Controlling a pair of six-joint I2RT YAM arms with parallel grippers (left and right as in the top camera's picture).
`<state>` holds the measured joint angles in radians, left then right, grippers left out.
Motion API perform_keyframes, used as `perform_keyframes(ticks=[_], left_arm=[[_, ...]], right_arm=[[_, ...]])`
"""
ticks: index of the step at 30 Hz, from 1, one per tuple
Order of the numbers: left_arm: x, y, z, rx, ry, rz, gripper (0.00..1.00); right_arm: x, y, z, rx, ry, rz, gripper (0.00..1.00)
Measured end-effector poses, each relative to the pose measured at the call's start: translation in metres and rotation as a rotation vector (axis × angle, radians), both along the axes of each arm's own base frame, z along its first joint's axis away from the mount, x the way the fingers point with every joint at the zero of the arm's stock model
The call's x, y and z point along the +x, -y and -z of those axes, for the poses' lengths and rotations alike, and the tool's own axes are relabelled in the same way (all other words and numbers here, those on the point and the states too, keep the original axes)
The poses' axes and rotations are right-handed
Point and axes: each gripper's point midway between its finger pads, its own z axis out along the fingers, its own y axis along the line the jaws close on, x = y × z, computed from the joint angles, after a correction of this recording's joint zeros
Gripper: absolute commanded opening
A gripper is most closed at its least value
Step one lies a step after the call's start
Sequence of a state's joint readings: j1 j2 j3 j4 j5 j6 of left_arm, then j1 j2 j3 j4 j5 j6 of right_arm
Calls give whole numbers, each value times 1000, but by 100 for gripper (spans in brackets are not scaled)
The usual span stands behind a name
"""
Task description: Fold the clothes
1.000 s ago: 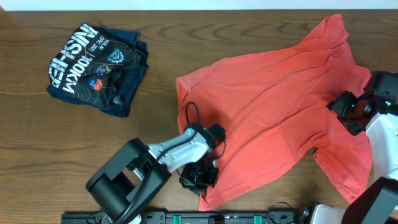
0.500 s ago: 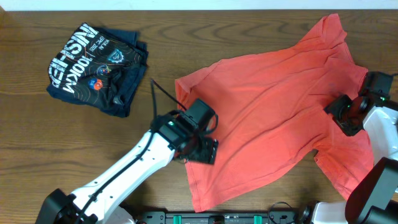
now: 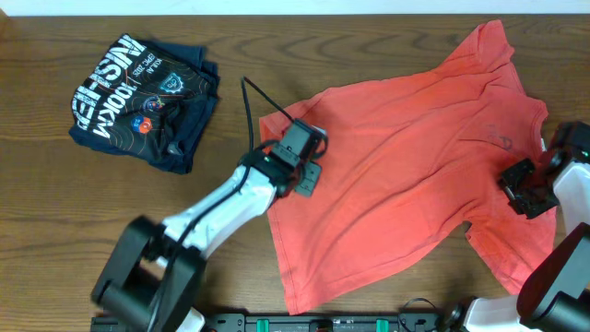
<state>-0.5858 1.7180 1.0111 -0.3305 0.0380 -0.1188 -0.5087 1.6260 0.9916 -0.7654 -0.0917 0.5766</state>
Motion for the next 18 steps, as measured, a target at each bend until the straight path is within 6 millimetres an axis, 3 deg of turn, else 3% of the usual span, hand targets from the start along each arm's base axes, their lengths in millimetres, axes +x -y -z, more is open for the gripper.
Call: perform_keyframes(ticks=[4,8,15,18], left_arm=[[20,-25,23,-17,-40,-68,19],[23,-56,41,-23,-120,-140,19],[25,-81,44,-32,-209,-176,7],[25,-84,44,-58,-235,-183,7]], right_arm=[[14,-9,-4,50,77,-81,33],[18,-17,-6,88,109,-126,35],[20,-22,-7,109,127,-151,37],[21,-22,-7,110,129,-154,37]])
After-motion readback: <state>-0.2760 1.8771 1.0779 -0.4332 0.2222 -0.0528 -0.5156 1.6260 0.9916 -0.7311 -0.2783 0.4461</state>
